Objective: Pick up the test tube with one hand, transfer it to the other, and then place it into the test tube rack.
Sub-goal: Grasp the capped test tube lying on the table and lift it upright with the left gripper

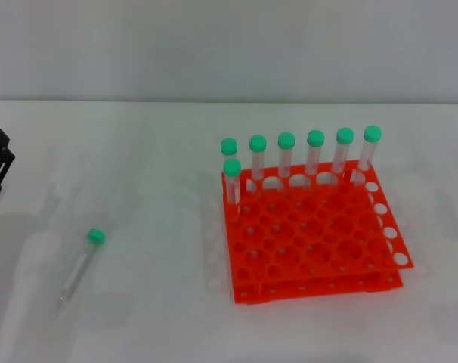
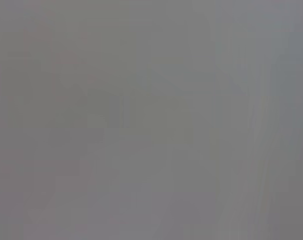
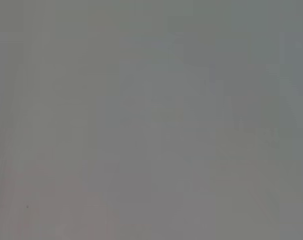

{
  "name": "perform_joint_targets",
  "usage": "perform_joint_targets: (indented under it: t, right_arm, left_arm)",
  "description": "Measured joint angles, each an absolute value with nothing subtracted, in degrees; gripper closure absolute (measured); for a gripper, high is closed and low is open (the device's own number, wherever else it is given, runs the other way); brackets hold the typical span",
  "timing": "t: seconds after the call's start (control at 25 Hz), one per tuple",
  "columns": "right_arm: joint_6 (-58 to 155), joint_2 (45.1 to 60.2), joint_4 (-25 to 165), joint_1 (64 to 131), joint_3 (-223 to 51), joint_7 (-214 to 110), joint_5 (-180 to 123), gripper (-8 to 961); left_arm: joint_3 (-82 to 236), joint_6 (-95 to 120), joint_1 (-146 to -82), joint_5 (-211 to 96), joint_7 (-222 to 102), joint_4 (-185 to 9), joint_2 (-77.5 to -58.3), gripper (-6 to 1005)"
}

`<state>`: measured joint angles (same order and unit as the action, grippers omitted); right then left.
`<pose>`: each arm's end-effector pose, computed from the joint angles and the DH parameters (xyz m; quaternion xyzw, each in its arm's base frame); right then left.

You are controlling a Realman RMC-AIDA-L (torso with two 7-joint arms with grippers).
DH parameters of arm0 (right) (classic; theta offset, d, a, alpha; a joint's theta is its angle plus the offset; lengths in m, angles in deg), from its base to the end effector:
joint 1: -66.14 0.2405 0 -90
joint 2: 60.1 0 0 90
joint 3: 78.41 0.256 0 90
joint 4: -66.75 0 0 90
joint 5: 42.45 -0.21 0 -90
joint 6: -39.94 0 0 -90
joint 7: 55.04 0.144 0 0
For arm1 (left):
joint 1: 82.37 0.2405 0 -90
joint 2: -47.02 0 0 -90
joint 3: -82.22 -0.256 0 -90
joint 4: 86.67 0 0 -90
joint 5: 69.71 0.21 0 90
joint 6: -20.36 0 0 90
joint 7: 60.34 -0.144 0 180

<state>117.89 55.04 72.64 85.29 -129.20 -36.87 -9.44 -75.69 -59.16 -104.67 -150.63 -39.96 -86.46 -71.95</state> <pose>0.3729 0.2974 0.0630 -0.6633 0.1833 0.3101 0.6560 -0.3609 0.2968 0.0307 -0.6189 -0.2530 -0.3599 0.6507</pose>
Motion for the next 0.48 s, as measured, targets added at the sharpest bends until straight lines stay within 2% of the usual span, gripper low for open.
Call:
perform_joint_targets:
  t: [0.48]
  right_arm:
    - [118.5,55.03,72.5,85.4,-129.2,-36.8,-9.4,308]
  left_arm:
    - [-75.6,-59.5,-104.6,-150.6,-40.1,-86.4,-71.97,121]
